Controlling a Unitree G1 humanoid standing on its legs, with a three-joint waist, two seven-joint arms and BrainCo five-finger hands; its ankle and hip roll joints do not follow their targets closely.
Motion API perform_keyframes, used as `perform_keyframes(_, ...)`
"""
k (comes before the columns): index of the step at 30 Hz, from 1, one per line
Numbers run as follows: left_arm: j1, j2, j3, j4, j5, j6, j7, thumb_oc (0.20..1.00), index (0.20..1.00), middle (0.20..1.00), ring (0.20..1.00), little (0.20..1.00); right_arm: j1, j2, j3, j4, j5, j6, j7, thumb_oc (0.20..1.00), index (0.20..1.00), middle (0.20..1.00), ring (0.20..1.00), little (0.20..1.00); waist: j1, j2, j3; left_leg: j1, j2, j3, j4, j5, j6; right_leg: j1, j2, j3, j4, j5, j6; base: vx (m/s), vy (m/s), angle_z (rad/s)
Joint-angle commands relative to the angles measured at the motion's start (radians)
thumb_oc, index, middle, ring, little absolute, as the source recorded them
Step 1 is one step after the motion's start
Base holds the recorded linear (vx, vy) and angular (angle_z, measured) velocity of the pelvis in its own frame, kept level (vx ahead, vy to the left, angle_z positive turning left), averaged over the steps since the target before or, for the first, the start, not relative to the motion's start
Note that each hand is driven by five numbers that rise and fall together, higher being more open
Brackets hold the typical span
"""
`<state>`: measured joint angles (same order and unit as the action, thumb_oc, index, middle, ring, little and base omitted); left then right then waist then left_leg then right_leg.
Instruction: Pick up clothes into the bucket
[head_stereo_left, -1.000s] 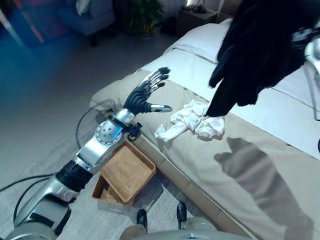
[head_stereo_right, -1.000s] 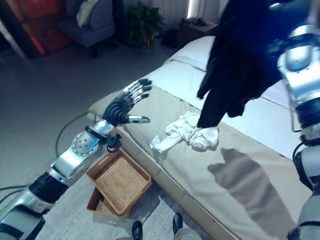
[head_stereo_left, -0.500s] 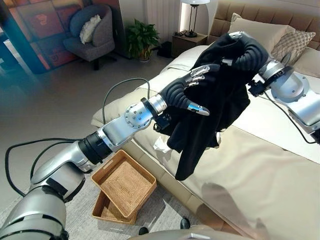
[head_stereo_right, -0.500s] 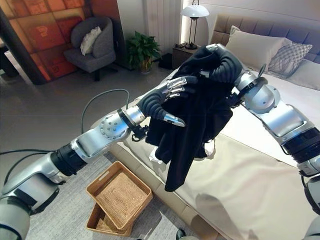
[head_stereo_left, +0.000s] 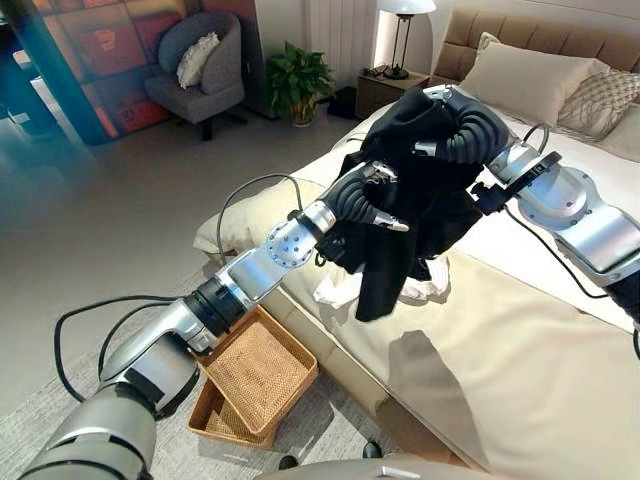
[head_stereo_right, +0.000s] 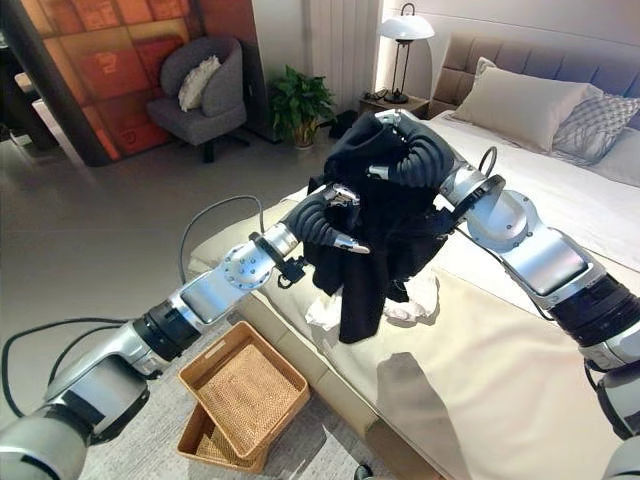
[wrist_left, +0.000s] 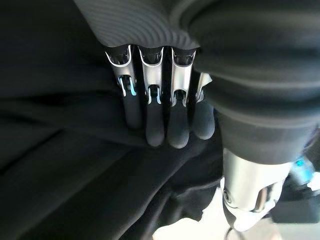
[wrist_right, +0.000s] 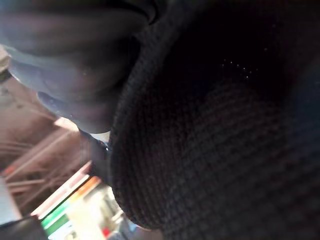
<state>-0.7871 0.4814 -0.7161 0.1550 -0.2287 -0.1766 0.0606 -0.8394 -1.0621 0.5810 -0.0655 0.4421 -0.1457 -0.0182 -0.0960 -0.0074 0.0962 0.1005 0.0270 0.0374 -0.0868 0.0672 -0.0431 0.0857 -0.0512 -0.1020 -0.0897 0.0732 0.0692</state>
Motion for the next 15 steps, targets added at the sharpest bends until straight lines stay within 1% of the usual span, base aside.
perform_keyframes(1,-0.057,0.03,0.011,-0.016,-0.096,-0.023,-0.018,1.0,1.0,1.0,1.0,1.0,-0.062,0.041,-0.119,-0.07,0.04,-0.096,-0.016,0.2,0.2,0.2,0.2,0.2,0.026,-0.068,-0.033,0.005,-0.017,-0.032,0.075,-0.094,0.015,0.011,-0.072,-0.068,0.106,-0.063,0.078,-0.01,0.007,0.08)
perform_keyframes(2,-0.06,0.045,0.0,-0.053,-0.164,-0.025,-0.042,1.0,1.0,1.0,1.0,1.0,-0.065,0.037,-0.115,-0.056,0.029,-0.088,-0.023,0.2,0.2,0.2,0.2,0.2,0.029,-0.069,-0.031,-0.002,-0.02,-0.033,0.077,-0.085,0.016,0.006,-0.075,-0.069,0.106,-0.055,0.077,0.02,0.009,0.16)
perform_keyframes(4,-0.06,0.079,-0.016,-0.105,-0.249,-0.029,-0.057,1.0,1.0,1.0,1.0,1.0,-0.061,0.032,-0.109,-0.045,0.022,-0.082,-0.027,0.2,0.2,0.2,0.2,0.2,0.032,-0.067,-0.03,0.006,-0.018,-0.035,0.074,-0.091,0.014,0.013,-0.072,-0.071,0.106,-0.061,0.078,0.01,0.009,0.11)
perform_keyframes(6,-0.076,0.135,-0.041,-0.177,-0.36,-0.034,-0.08,1.0,1.0,1.0,1.0,1.0,-0.06,0.024,-0.105,-0.02,0.019,-0.075,-0.042,0.2,0.2,0.2,0.2,0.2,0.035,-0.067,-0.03,0.004,-0.019,-0.039,0.072,-0.089,0.014,0.011,-0.072,-0.073,0.105,-0.059,0.078,0.0,0.0,0.0)
perform_keyframes(8,-0.086,0.199,-0.06,-0.239,-0.434,-0.037,-0.085,1.0,1.0,1.0,1.0,1.0,-0.061,0.015,-0.1,0.004,0.012,-0.065,-0.058,0.2,0.2,0.2,0.2,0.2,0.039,-0.069,-0.03,0.001,-0.019,-0.042,0.073,-0.087,0.013,0.011,-0.073,-0.075,0.104,-0.056,0.078,0.0,0.0,0.0)
perform_keyframes(9,-0.094,0.263,-0.071,-0.301,-0.481,-0.043,-0.086,1.0,1.0,1.0,1.0,1.0,-0.065,-0.002,-0.097,0.039,0.011,-0.058,-0.071,0.2,0.2,0.2,0.2,0.2,0.045,-0.072,-0.029,-0.001,-0.017,-0.045,0.072,-0.086,0.012,0.01,-0.072,-0.078,0.103,-0.055,0.078,0.0,0.0,0.0)
perform_keyframes(10,-0.093,0.266,-0.07,-0.304,-0.483,-0.042,-0.085,1.0,1.0,1.0,1.0,1.0,-0.067,0.0,-0.096,0.04,0.011,-0.059,-0.071,0.2,0.2,0.2,0.2,0.2,0.044,-0.073,-0.029,-0.001,-0.018,-0.045,0.072,-0.086,0.012,0.01,-0.072,-0.078,0.103,-0.055,0.078,0.0,0.0,0.0)
perform_keyframes(11,-0.093,0.299,-0.063,-0.341,-0.514,-0.051,-0.084,1.0,1.0,1.0,1.0,1.0,-0.071,-0.011,-0.096,0.077,0.008,-0.055,-0.086,0.2,0.2,0.2,0.2,0.2,0.048,-0.075,-0.029,-0.002,-0.017,-0.046,0.07,-0.085,0.01,0.009,-0.072,-0.08,0.1,-0.052,0.078,0.0,0.0,0.0)
perform_keyframes(14,-0.075,0.378,-0.041,-0.407,-0.542,-0.065,-0.073,1.0,1.0,1.0,1.0,1.0,-0.065,-0.025,-0.099,0.117,0.014,-0.049,-0.104,0.2,0.2,0.2,0.2,0.2,0.056,-0.079,-0.025,-0.004,-0.016,-0.048,0.069,-0.083,0.009,0.008,-0.071,-0.083,0.099,-0.05,0.078,-0.01,-0.007,0.04)
perform_keyframes(15,-0.052,0.428,-0.006,-0.444,-0.544,-0.076,-0.059,1.0,1.0,1.0,1.0,1.0,-0.049,-0.04,-0.113,0.144,0.013,-0.045,-0.113,0.2,0.2,0.2,0.2,0.2,0.061,-0.082,-0.021,-0.007,-0.016,-0.05,0.069,-0.082,0.007,0.005,-0.07,-0.085,0.098,-0.05,0.077,-0.01,-0.008,0.07)
